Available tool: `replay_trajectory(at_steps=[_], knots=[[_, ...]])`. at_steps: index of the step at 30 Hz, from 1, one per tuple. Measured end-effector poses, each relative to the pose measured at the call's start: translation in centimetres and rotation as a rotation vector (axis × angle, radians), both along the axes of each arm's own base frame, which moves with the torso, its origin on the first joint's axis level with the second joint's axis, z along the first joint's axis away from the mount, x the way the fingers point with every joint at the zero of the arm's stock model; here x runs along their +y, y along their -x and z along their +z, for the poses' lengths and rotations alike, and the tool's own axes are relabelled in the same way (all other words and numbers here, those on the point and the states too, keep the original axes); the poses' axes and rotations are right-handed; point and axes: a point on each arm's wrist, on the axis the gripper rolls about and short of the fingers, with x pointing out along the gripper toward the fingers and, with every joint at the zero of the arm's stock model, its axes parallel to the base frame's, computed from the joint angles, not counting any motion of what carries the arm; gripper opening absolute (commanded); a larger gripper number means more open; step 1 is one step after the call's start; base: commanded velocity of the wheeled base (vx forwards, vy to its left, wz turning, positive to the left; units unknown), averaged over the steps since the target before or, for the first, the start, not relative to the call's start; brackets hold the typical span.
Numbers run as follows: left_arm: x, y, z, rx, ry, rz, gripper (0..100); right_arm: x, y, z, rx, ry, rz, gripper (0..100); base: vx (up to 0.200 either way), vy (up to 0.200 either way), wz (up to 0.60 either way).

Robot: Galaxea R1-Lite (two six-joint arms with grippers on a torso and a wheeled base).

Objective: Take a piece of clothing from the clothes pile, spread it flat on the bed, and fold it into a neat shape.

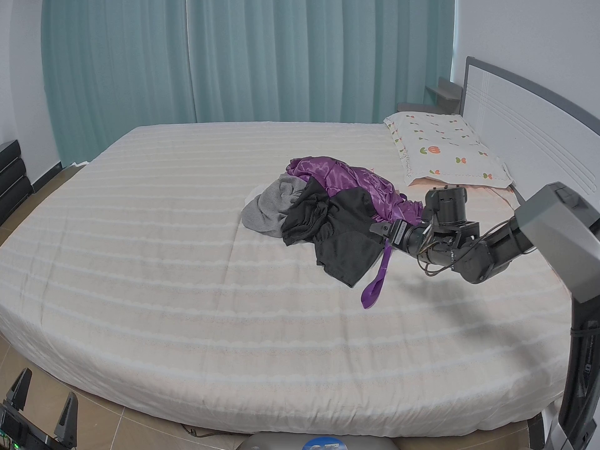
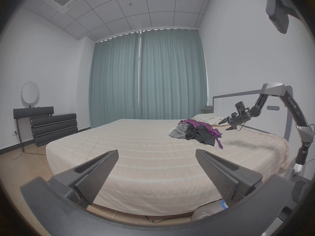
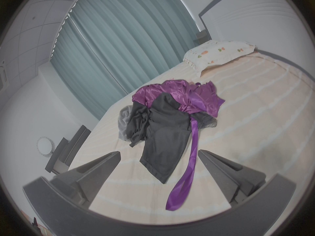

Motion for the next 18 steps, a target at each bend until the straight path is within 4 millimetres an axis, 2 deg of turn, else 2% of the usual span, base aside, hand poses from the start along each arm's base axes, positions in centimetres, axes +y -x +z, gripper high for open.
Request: replay_trajectory(at_steps=[6,12,18], knots=[[0.0,0.0,0.0,0.0,0.0,0.0,100,2.2,-2.5,-3.1,0.039,-0.035,-0.002,100,0.0,0.0,0.0],[0.0,0.0,0.0,0.0,0.0,0.0,100,4.9,-3.2,-5.8,0.1,-0.084,0.009,100,0.0,0.0,0.0],[0.0,0.0,0.0,0.0,0.0,0.0,100,6.5,-3.4,-8.1,0.127,-0.075,0.03,100,0.0,0.0,0.0]])
